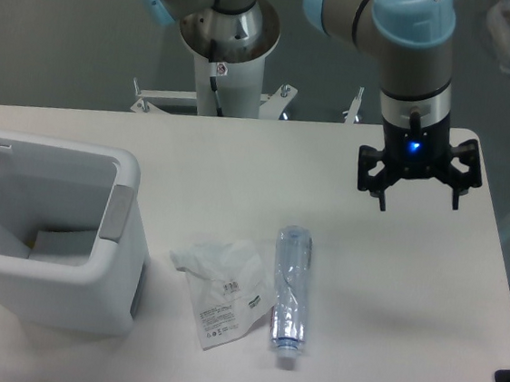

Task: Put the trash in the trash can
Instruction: 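Move the gripper down toward the clear plastic bottle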

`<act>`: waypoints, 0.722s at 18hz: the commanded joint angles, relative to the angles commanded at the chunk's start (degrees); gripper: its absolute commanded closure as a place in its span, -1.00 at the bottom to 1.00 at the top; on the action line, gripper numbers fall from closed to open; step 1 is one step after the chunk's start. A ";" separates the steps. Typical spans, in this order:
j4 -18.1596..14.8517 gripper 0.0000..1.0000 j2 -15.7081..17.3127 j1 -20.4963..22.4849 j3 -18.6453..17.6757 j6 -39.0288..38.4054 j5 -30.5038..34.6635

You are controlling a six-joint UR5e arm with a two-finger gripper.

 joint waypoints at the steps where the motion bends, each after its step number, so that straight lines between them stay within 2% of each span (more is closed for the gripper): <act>1: 0.00 -1.00 0.00 -0.09 -0.09 0.09 0.00; 5: 0.17 -1.00 -0.53 -0.79 0.00 0.17 -0.35; 10: 2.90 -1.00 -3.42 -1.14 -0.44 -0.09 -3.07; 13: 3.08 -1.00 -5.09 -1.67 -0.18 -2.54 -3.07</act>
